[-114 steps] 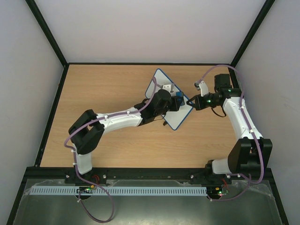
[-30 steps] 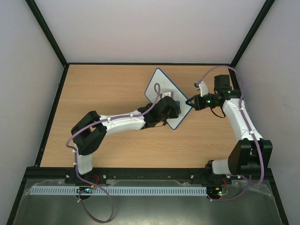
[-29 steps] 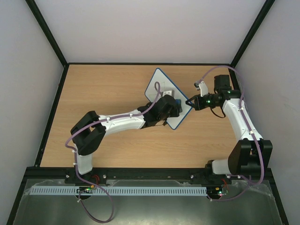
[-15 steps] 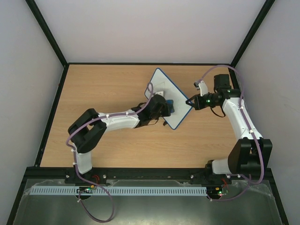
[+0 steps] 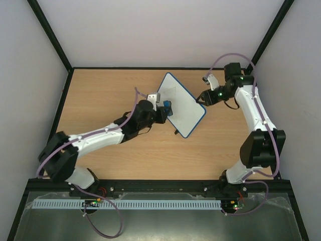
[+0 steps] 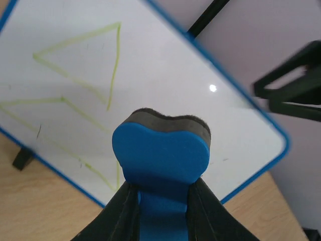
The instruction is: Erase the whiteboard
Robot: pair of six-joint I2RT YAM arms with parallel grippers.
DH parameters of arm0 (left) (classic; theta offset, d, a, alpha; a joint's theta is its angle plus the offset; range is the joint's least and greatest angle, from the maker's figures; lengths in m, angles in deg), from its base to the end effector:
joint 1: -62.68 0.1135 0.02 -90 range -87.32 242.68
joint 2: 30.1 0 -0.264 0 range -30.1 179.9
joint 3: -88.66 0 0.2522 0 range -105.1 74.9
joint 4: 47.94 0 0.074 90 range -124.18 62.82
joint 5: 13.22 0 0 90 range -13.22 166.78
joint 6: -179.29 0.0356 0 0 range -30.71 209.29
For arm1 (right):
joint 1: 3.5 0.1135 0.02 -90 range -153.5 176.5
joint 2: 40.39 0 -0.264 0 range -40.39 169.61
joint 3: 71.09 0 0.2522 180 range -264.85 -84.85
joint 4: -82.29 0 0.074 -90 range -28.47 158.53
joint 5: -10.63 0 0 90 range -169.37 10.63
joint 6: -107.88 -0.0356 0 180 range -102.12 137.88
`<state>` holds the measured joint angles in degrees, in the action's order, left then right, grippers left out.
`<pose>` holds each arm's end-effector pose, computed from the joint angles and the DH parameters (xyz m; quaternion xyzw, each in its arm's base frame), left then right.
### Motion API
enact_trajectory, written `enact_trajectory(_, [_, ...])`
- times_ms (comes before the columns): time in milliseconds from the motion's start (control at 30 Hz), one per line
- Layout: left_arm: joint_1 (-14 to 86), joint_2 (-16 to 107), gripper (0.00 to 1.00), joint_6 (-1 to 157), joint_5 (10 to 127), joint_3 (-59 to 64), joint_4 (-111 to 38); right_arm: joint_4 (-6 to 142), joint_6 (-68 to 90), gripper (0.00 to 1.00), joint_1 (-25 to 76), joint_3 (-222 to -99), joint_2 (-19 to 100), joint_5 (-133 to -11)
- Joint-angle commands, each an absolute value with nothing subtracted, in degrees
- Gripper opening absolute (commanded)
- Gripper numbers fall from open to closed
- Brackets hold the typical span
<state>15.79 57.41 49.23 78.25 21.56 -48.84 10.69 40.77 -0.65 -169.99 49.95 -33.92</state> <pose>0.2386 -0.2536 0.2527 0.0413 0.8156 -0.3894 0.4259 0.3142 0.0410 0.3268 -0.2876 0.8544 0.3325 0.2771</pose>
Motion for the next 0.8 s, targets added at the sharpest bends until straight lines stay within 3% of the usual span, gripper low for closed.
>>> enact_trajectory(0, [17.06, 51.80, 0.03, 55.20, 79.70, 24.15, -47.87, 3.39, 43.37, 0.41, 0.27, -178.92, 55.41, -37.08])
enact_trajectory(133, [19.59, 48.36, 0.03, 56.10, 82.28, 25.84, -45.09, 2.82, 42.30, 0.40, 2.62, -183.83, 59.60, -37.44])
enact_trajectory(667, [21.29, 46.13, 0.03, 59.97, 81.35, 27.38, -41.87, 1.04, 39.59, 0.20, 8.33, -195.09, 70.43, -39.92])
enact_trajectory(767, [21.27, 46.39, 0.03, 60.73, 80.73, 26.78, -41.04, 0.73, 39.68, 0.09, 8.28, -195.77, 71.06, -39.71])
